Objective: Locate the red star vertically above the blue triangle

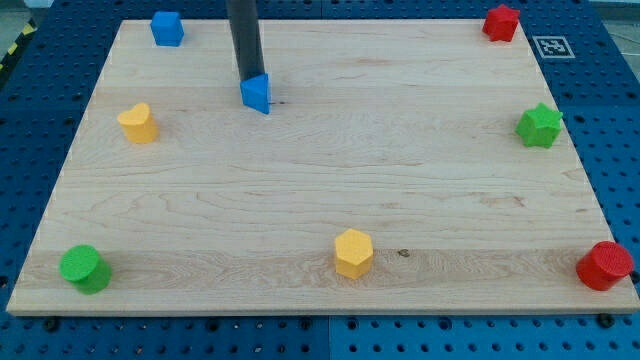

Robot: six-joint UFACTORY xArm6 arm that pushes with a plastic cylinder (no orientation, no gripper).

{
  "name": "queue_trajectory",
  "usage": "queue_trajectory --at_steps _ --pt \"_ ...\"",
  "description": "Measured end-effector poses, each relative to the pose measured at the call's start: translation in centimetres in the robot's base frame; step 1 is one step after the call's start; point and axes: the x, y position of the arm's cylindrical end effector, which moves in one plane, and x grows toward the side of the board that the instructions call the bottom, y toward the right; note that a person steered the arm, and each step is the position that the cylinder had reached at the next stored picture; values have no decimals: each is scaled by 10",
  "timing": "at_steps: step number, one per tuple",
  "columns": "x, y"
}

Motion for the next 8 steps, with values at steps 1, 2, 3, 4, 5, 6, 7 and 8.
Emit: queue_trajectory --at_steps 1,2,3,4,5,6,7,8 --pt "-6 2" --pt "-51 52" --pt "-81 144" --pt "-102 238" --pt "-96 330" --pt "-94 399" --pt "-98 440" --pt "-136 437"
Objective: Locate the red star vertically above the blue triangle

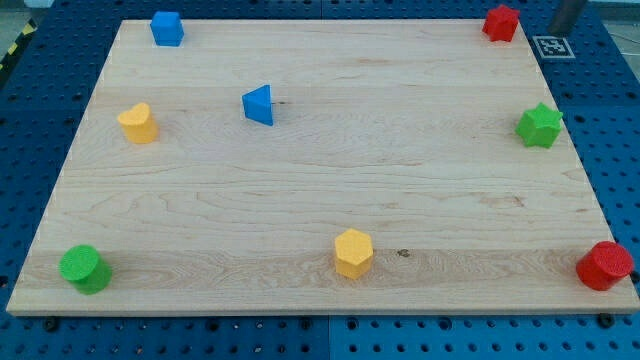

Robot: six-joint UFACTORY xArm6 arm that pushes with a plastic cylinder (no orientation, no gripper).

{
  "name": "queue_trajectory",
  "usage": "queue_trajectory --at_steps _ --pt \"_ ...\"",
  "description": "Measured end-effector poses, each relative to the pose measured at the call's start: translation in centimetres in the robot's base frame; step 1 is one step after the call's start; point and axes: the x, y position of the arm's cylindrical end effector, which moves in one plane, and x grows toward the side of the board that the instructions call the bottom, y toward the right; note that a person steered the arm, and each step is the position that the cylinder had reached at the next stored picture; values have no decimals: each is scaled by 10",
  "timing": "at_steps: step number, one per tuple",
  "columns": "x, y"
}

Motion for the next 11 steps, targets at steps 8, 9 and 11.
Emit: queue_trajectory --at_steps 8,9,11 --pt "29 -155" --pt "53 -202" --pt "83 -208"
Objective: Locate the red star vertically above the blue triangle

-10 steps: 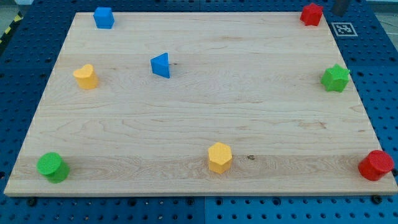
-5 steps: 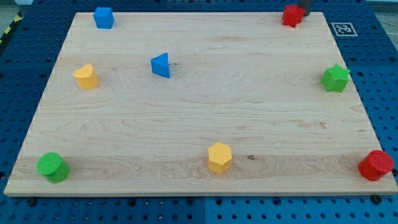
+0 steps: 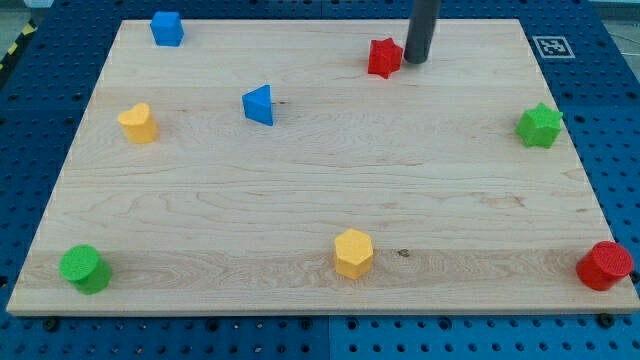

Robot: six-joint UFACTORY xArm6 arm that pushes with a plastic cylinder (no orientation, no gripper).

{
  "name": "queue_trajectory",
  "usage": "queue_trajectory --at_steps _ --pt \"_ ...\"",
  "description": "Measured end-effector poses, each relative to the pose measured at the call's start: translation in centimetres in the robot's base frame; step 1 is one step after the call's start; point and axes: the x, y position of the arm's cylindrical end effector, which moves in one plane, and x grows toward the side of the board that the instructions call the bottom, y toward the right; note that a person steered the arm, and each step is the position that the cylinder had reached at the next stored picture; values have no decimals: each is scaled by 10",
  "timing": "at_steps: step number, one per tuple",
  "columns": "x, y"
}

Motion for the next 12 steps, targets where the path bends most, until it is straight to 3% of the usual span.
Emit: queue_trajectory --at_steps 3,4,6,7,8,9,10,11,12 --pt "3 -103" --pt "12 -81" --pt "12 -151" --pt "-19 -168" --pt "-43 -168" --pt "-6 -156" --pt "-1 -116" --pt "-47 -78" --pt "-79 -84"
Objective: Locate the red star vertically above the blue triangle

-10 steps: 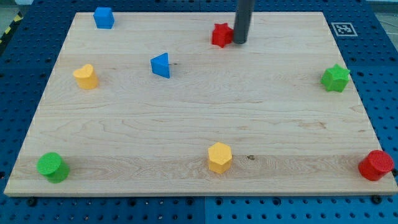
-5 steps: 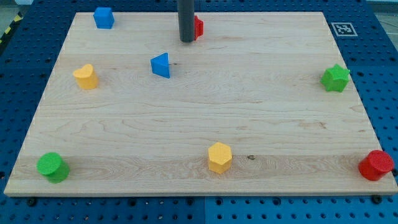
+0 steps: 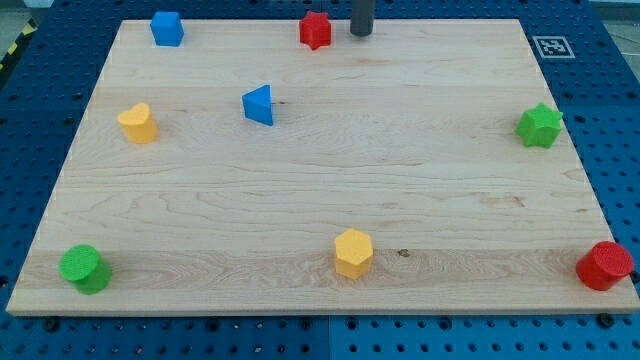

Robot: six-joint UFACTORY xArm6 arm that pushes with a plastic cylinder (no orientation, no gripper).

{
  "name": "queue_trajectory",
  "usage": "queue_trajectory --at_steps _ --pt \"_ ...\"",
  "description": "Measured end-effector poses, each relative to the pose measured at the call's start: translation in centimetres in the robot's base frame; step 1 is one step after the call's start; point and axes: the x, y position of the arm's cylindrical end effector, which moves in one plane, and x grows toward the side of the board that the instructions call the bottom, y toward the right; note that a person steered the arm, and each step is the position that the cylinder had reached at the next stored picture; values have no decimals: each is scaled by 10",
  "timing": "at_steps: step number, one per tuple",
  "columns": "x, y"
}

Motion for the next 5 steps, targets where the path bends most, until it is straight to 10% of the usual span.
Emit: queue_trajectory --at_steps 5 --pt "20 -46"
